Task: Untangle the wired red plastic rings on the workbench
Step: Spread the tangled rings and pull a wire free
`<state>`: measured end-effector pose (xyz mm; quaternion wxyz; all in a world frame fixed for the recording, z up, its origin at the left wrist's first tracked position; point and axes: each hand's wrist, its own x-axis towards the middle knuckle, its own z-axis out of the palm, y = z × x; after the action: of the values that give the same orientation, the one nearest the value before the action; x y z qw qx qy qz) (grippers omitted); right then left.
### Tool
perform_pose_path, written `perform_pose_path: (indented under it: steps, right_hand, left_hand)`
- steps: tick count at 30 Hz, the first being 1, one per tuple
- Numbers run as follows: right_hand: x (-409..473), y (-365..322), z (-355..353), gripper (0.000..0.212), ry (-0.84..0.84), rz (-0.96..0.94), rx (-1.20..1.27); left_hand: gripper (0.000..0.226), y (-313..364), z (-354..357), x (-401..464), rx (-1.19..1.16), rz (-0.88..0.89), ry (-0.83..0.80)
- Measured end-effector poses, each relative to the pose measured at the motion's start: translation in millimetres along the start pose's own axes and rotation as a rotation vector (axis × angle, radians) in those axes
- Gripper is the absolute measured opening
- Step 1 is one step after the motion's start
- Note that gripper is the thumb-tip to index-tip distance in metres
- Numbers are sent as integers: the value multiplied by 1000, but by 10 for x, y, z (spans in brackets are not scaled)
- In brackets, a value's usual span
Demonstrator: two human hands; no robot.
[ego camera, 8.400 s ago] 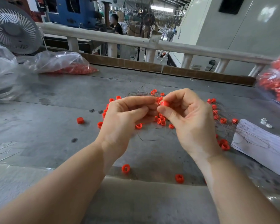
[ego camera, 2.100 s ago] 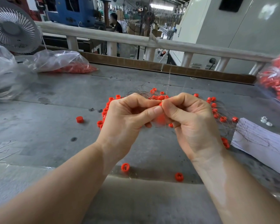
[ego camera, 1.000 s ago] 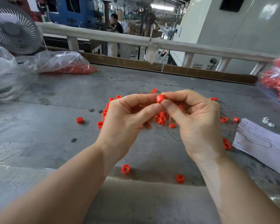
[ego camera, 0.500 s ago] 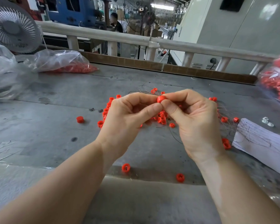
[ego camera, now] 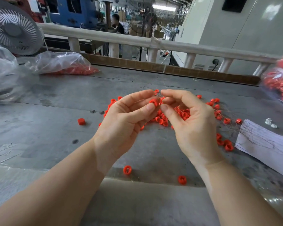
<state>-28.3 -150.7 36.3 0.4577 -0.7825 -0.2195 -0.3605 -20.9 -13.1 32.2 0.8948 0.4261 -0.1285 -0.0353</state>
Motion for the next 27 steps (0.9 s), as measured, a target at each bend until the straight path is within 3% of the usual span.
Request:
perform_pose_path:
  steps: [6,15,27]
  right_hand:
    - [4,0,-7,19,35,-10,48]
    - [-36,38,20,5,10,-193,-172]
    - [-50,42,34,7,-29,-173,-182]
  left_hand:
    - [23,-8,-3,-3,26,-39,-58]
    - [15,-46,-10,19,54,-110,26]
    - [19,-68,-33,27,71,-111,51]
